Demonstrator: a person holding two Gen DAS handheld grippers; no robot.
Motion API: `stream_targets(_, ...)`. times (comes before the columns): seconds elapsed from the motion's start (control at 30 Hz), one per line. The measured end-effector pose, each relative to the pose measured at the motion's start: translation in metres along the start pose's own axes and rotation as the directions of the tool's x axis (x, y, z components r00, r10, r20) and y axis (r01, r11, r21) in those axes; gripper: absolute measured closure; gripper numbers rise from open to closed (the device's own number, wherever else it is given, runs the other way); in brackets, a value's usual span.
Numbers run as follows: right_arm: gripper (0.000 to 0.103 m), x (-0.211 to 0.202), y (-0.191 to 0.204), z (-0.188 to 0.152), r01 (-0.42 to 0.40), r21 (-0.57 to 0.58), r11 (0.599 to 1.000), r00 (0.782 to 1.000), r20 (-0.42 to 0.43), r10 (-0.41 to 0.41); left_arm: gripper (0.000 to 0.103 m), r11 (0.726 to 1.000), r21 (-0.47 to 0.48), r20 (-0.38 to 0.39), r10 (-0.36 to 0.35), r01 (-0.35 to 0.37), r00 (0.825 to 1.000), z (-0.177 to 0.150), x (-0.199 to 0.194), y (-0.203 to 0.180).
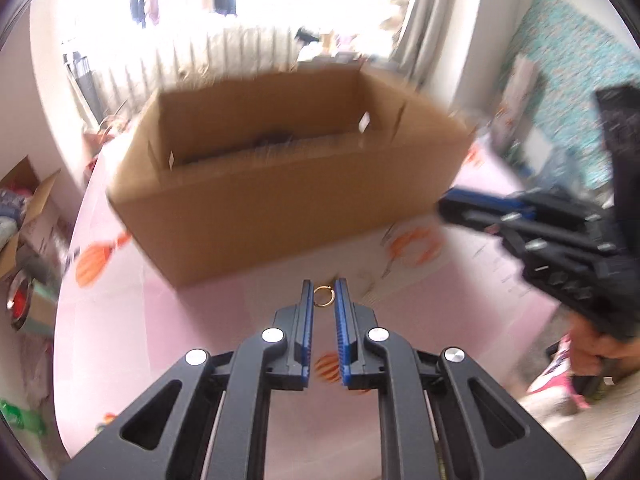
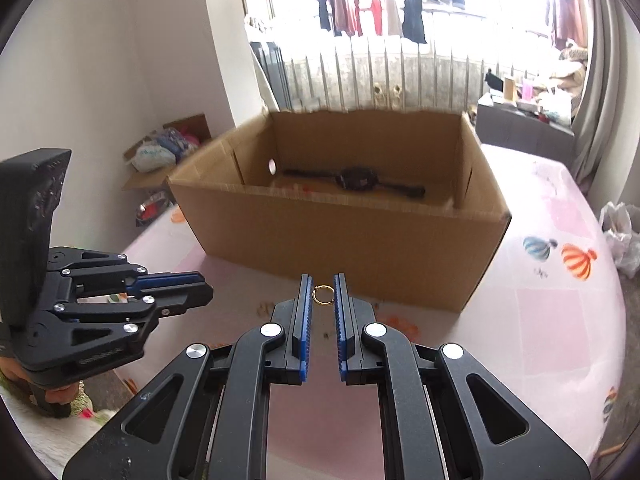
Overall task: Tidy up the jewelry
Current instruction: 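Lift the gold ring with the right gripper and carry it over the box, then open the right gripper to drop the gold ring into the box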
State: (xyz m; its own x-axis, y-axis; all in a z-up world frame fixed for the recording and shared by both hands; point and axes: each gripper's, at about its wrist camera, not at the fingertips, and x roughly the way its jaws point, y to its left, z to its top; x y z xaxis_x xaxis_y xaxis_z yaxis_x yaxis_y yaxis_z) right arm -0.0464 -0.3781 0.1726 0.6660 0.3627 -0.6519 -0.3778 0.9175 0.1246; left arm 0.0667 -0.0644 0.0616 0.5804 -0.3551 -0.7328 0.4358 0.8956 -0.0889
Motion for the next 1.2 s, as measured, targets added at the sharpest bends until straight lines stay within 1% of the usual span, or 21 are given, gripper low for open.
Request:
stream_targets(0.03, 0.094, -0.006, 0.0, 0.008, -0.001, -0.009, 1.0, 1.0, 0.026, 0.001, 0.093, 1.0, 0.012, 0.034, -0.013, 0.012, 0.999, 0.009, -0.01, -0.001)
stream_targets(0.1, 0.094, -0.014, -0.001, 0.025, 0.003, -0.032, 0.999, 0.997, 0.078, -0.001, 0.093, 0.999, 0.044, 0.099, -0.019, 0.015, 0.995, 0.027, -0.026, -0.003)
stream_targets(0.17, 0.094, -0.014, -0.002, 0.042, 0.017, -0.048, 0.999, 0.993, 0.117, -0.011, 0.093, 0.998, 0.061, 0.15, -0.029, 0.02, 0.988, 0.046, -0.03, -0.005)
stream_targets(0.23, 0.094, -0.005, -0.007, 0.059, 0.034, -0.047, 0.998, 0.99, 0.14, -0.027, 0.093, 0.998, 0.059, 0.163, -0.021, 0.011, 0.986, 0.065, -0.023, -0.001)
stream_targets(0.27, 0.094, 0.003, -0.011, 0.067, 0.038, -0.035, 0.999, 0.991, 0.131, -0.033, 0.093, 0.999, 0.053, 0.155, -0.015, 0.007, 0.988, 0.076, -0.014, -0.002)
stream_targets(0.37, 0.094, 0.033, -0.026, 0.08, 0.061, 0.009, 0.998, 0.996, 0.069, -0.062, 0.093, 1.0, 0.012, 0.074, -0.012, 0.011, 0.997, 0.103, 0.019, 0.009)
stream_targets(0.4, 0.094, 0.043, -0.03, 0.085, 0.07, 0.018, 0.997, 0.997, 0.044, -0.071, 0.093, 1.0, 0.007, 0.05, -0.002, 0.002, 0.999, 0.114, 0.032, 0.012)
stream_targets(0.5, 0.094, 0.07, -0.043, 0.09, 0.087, 0.055, 0.995, 0.996, -0.032, -0.086, 0.093, 0.999, 0.011, -0.019, 0.049, -0.049, 0.999, 0.128, 0.058, 0.013)
stream_targets(0.63, 0.093, 0.092, -0.054, 0.092, 0.086, 0.084, 0.993, 0.993, -0.091, -0.078, 0.092, 0.996, -0.011, -0.08, 0.082, -0.083, 0.993, 0.133, 0.08, 0.018)
stream_targets(0.7, 0.093, 0.096, -0.057, 0.092, 0.093, 0.095, 0.991, 0.991, -0.101, -0.083, 0.092, 0.995, -0.024, -0.093, 0.092, -0.095, 0.991, 0.133, 0.088, 0.021)
stream_targets(0.77, 0.09, 0.1, -0.059, 0.092, 0.092, 0.096, 0.991, 0.991, -0.11, -0.082, 0.092, 0.993, -0.038, -0.103, 0.105, -0.11, 0.989, 0.131, 0.094, 0.025)
stream_targets(0.8, 0.085, 0.101, -0.061, 0.092, 0.093, 0.1, 0.991, 0.99, -0.115, -0.081, 0.092, 0.993, -0.043, -0.109, 0.107, -0.112, 0.988, 0.131, 0.097, 0.026)
stream_targets(0.83, 0.082, 0.101, -0.062, 0.092, 0.091, 0.104, 0.99, 0.99, -0.114, -0.079, 0.092, 0.992, -0.048, -0.115, 0.109, -0.115, 0.987, 0.129, 0.099, 0.026)
stream_targets(0.87, 0.082, 0.101, -0.062, 0.092, 0.089, 0.101, 0.991, 0.991, -0.11, -0.078, 0.092, 0.991, -0.053, -0.12, 0.113, -0.12, 0.986, 0.129, 0.101, 0.027)
stream_targets(0.93, 0.078, 0.097, -0.061, 0.093, 0.087, 0.095, 0.992, 0.992, -0.103, -0.077, 0.091, 0.989, -0.062, -0.129, 0.124, -0.133, 0.984, 0.13, 0.103, 0.028)
stream_targets(0.97, 0.076, 0.096, -0.06, 0.094, 0.083, 0.095, 0.992, 0.993, -0.097, -0.074, 0.089, 0.989, -0.067, -0.129, 0.123, -0.133, 0.984, 0.13, 0.103, 0.029)
stream_targets(1.0, 0.073, 0.095, -0.06, 0.094, 0.08, 0.096, 0.992, 0.993, -0.091, -0.071, 0.084, 0.988, -0.072, -0.127, 0.125, -0.135, 0.984, 0.13, 0.102, 0.029)
stream_targets(1.1, 0.066, 0.09, -0.059, 0.096, 0.072, 0.104, 0.992, 0.995, -0.072, -0.064, 0.077, 0.986, -0.083, -0.104, 0.138, -0.146, 0.985, 0.13, 0.097, 0.03)
stream_targets(1.2, 0.062, 0.081, -0.06, 0.097, 0.062, 0.116, 0.991, 0.997, -0.044, -0.057, 0.069, 0.984, -0.098, -0.072, 0.145, -0.152, 0.987, 0.128, 0.086, 0.03)
